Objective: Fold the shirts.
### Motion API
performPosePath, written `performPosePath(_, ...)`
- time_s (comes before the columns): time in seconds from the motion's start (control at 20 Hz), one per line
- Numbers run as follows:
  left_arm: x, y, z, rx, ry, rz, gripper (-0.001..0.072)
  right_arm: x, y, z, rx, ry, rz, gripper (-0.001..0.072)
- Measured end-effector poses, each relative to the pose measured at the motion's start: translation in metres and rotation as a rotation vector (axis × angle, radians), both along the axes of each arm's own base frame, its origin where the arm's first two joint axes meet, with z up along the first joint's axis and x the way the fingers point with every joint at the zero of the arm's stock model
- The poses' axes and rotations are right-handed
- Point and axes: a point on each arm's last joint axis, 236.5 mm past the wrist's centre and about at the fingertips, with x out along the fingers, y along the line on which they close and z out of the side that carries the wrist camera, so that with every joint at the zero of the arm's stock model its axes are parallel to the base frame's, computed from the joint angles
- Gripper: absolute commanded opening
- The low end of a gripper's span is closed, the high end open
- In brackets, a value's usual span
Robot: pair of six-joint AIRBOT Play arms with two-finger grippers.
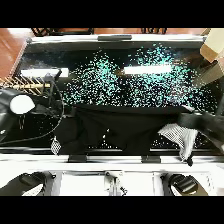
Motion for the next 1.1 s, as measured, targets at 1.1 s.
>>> performPosePath(1.1,-0.066,0.027,0.004,0.281,0.156,-0.405,0.0657,0.065,0.036,-0.124,-0.05,0.225,-0.007,0.0077)
